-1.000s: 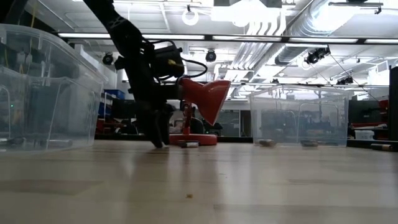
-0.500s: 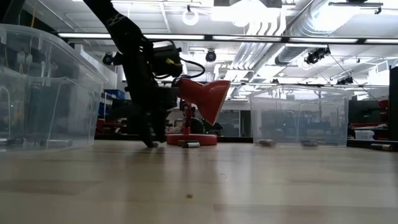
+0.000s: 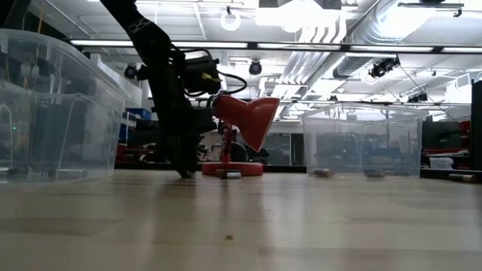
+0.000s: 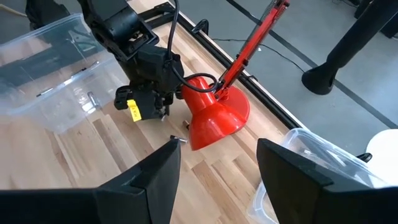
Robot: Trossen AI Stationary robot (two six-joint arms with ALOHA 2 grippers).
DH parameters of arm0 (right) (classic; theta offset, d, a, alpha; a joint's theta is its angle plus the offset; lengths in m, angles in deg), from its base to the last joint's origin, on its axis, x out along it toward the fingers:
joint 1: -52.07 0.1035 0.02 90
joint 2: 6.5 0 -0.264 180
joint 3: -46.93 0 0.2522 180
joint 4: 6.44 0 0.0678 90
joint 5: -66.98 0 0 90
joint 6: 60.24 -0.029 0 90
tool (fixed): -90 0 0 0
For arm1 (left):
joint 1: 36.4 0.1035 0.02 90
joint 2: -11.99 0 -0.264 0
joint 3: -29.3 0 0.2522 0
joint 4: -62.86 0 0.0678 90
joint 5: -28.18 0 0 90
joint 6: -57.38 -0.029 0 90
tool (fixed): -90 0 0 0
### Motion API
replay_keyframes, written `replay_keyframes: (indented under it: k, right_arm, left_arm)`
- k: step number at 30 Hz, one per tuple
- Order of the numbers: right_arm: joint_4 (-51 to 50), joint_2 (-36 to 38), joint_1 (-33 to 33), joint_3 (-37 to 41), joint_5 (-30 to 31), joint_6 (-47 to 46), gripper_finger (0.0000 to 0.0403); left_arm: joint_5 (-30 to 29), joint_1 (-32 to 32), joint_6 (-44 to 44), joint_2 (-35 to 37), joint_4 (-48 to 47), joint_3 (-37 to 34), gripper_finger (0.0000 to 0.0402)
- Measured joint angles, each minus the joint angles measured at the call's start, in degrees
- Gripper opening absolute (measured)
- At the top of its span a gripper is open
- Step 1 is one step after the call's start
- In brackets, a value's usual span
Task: Sort batteries
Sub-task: Put the silver battery into the bottom transparent bin
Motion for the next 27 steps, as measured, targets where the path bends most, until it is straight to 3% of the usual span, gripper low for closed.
replay_keyframes:
  k: [7, 13, 27]
  right_arm:
    - [0.0, 0.0, 0.0, 0.0, -1.1, -1.1, 0.0206]
    - [-0.1, 0.0, 0.0, 0.0, -0.5, -0.8, 0.0206]
    - [0.0, 0.0, 0.0, 0.0, 0.7, 0.6, 0.0206]
  left_arm:
    - [0.1, -1.0, 1.0, 0.2, -2.2, 0.3, 0.0015]
    - [-0.5, -3.3, 10.3, 2.3, -4.9, 2.2, 0.0008]
    - [13.1, -4.2, 19.8, 12.0, -9.3, 4.4, 0.0001]
